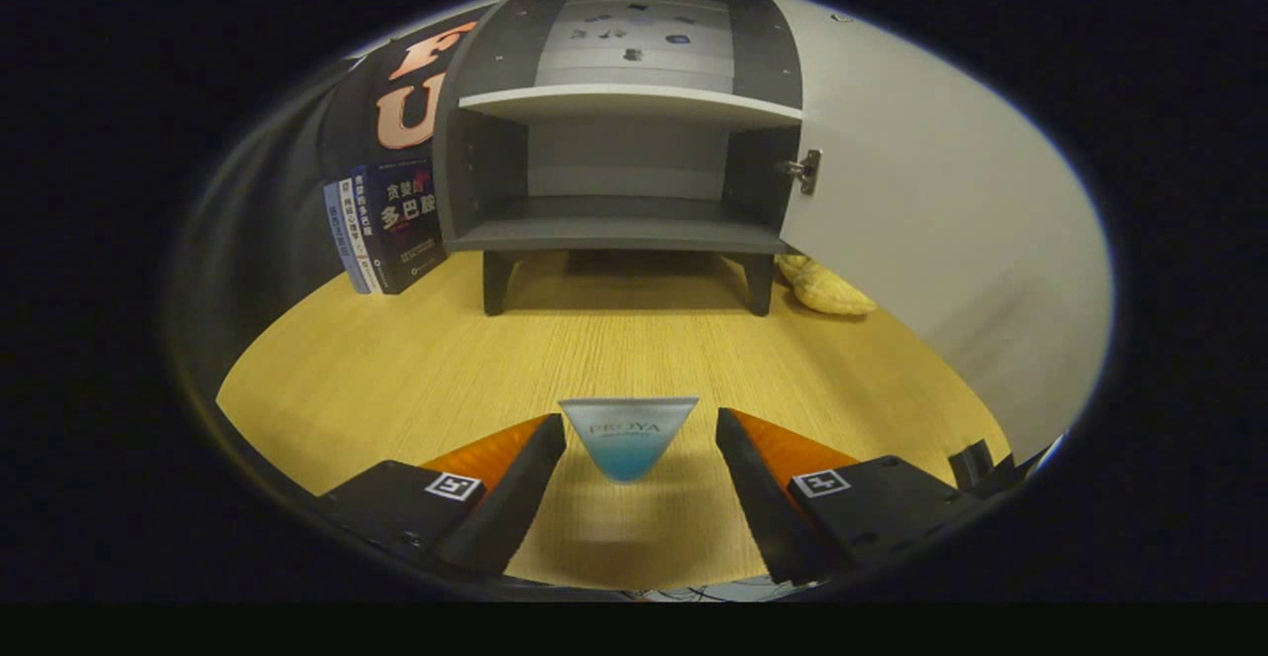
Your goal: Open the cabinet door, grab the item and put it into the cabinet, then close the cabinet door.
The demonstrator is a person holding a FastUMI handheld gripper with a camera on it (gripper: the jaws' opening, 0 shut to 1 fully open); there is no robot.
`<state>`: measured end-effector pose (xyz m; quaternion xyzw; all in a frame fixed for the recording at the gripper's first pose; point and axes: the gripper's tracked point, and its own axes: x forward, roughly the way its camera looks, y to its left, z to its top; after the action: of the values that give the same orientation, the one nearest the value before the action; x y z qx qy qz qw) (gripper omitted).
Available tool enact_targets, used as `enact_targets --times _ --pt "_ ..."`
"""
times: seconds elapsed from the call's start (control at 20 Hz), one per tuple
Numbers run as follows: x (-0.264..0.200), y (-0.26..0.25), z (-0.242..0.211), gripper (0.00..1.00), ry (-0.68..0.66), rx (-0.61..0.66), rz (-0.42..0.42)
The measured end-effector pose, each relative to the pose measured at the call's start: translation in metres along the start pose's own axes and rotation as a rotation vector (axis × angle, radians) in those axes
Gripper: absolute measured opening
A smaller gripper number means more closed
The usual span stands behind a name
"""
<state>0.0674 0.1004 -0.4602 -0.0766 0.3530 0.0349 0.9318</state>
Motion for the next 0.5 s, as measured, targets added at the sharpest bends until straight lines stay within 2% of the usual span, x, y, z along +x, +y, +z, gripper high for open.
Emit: enact_targets --times 0.05,0.2,0.35,0.5 --pt "0.002 -0.002 -0.004 0.93 0.005 0.019 0.003" --pt "0.001 0.001 -0.005 0.57 0.012 0.065 0.016" --pt "-0.013 0.003 0.022 0.55 -0.019 0.066 0.029" --pt "-0.038 0.004 0.099 0.55 -0.158 0.058 0.046"
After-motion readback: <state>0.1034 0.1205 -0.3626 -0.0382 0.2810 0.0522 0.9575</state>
